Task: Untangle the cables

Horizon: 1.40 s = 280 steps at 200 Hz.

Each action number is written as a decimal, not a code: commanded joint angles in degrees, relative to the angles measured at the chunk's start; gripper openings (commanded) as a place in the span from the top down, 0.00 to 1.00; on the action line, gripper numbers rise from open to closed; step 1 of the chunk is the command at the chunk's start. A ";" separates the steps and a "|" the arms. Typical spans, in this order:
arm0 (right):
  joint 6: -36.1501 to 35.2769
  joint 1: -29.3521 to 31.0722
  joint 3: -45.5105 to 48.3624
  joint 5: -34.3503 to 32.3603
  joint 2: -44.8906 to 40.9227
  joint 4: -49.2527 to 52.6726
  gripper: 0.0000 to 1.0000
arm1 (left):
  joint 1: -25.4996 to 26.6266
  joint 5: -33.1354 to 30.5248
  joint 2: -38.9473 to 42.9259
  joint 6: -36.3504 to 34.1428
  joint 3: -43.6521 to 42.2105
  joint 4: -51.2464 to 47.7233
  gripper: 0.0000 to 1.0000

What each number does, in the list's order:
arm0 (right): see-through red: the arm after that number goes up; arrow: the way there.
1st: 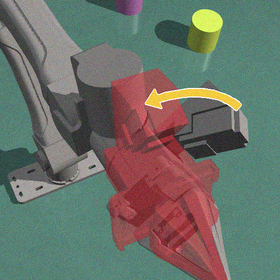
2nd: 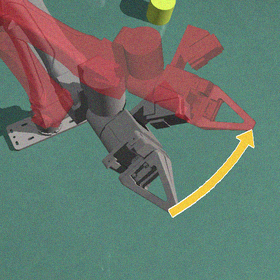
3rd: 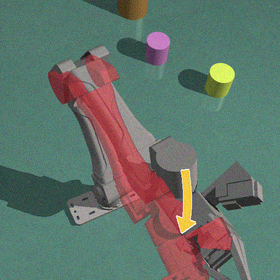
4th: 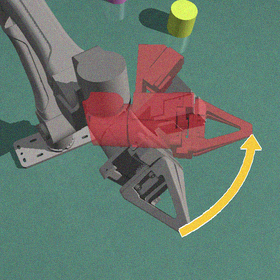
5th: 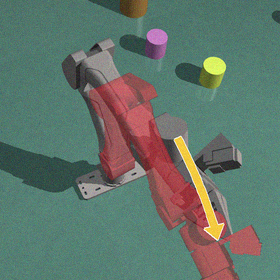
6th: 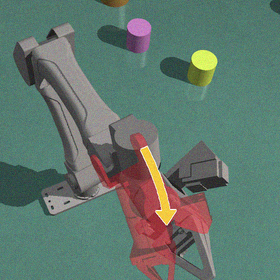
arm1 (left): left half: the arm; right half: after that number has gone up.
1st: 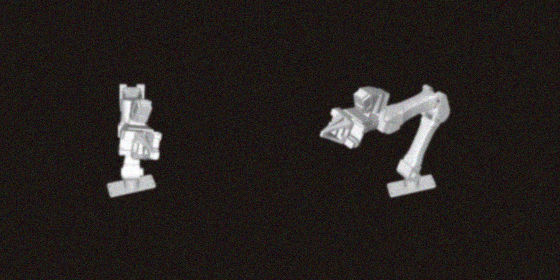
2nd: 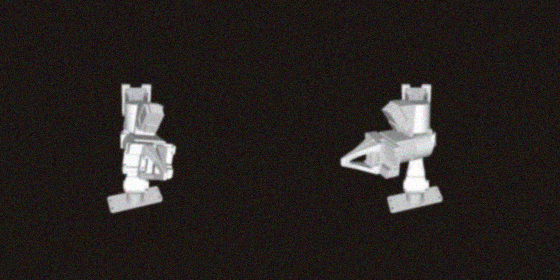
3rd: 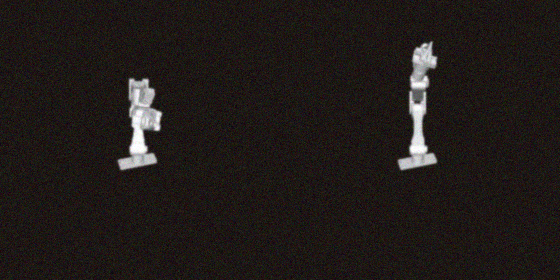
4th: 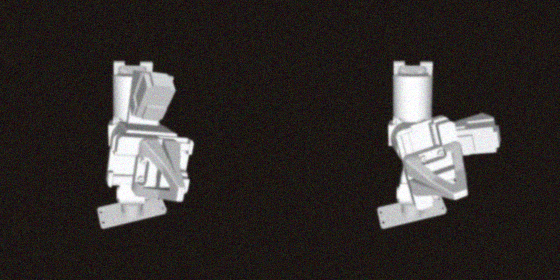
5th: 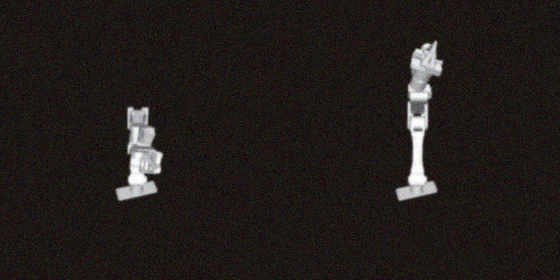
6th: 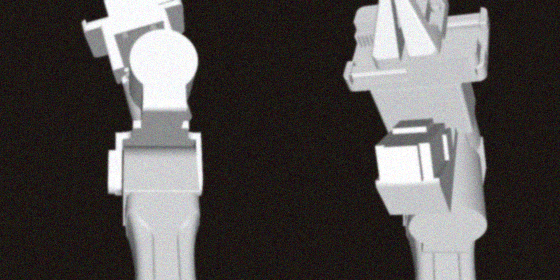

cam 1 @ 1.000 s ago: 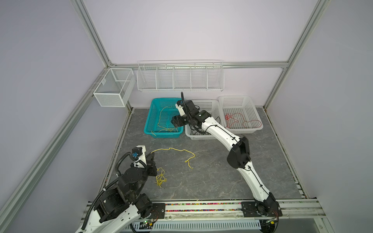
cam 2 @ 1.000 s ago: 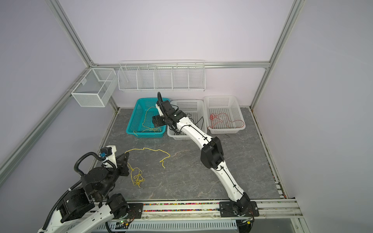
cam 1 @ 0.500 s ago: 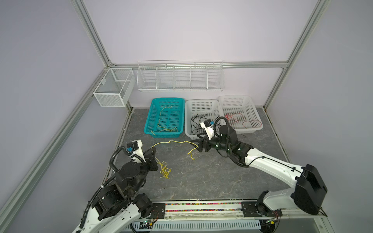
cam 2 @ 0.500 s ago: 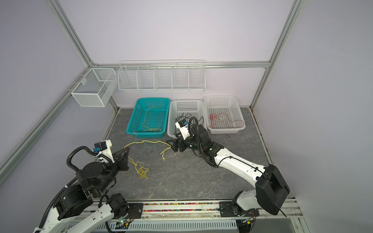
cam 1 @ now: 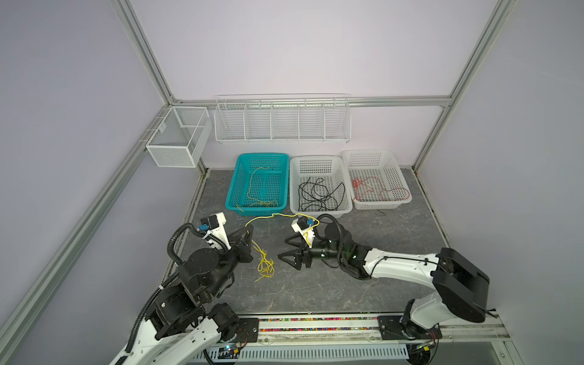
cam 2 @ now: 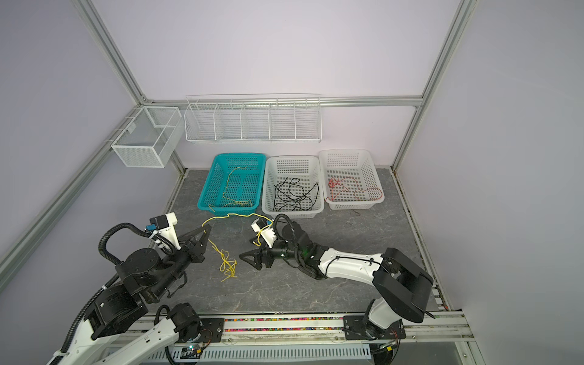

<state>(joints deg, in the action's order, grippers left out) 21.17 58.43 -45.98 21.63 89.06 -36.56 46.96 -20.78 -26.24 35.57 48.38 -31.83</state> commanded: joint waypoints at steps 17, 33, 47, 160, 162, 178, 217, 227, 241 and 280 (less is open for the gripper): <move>-1.90 2.03 -1.94 -6.00 2.79 -7.46 0.19 | -0.20 1.55 -0.57 2.03 1.28 1.95 1.00; -2.10 1.95 -2.70 -8.17 4.03 -8.16 0.19 | -0.20 2.57 -0.91 2.19 1.04 2.54 1.00; -1.77 1.98 -2.62 -9.41 4.76 -10.58 0.21 | -0.27 3.02 -1.13 2.60 0.76 2.74 1.00; -2.93 5.46 -4.03 -8.47 7.53 -16.53 0.73 | -0.21 1.86 -1.73 2.29 0.66 3.19 1.00; -2.90 5.39 -4.03 -8.63 7.53 -16.49 0.75 | -0.20 1.76 -1.72 2.26 0.66 3.18 1.00; -3.19 5.45 -3.07 -10.32 6.98 -16.05 0.86 | -0.20 -0.06 -1.30 1.22 1.55 2.42 1.00; -2.70 3.49 4.72 -19.09 5.95 -12.82 0.93 | -0.28 -9.68 -3.97 -7.21 9.64 -3.14 1.00; -1.42 2.13 7.94 -21.03 5.66 -13.17 0.93 | -0.29 -11.50 -5.19 -9.73 11.68 -3.41 1.00; 0.73 -0.33 12.21 -22.13 4.79 -13.47 0.93 | -0.42 -12.96 -7.12 -12.86 14.44 -3.45 1.00; 4.55 -4.58 20.68 -32.03 -6.17 -4.24 0.93 | -5.35 -12.51 -14.84 -20.97 18.67 -2.33 1.00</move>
<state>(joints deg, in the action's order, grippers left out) 22.33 55.22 -27.68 -2.07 91.37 -46.30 45.17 -31.90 -36.18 22.15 65.58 -34.24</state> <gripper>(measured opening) 0.074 0.048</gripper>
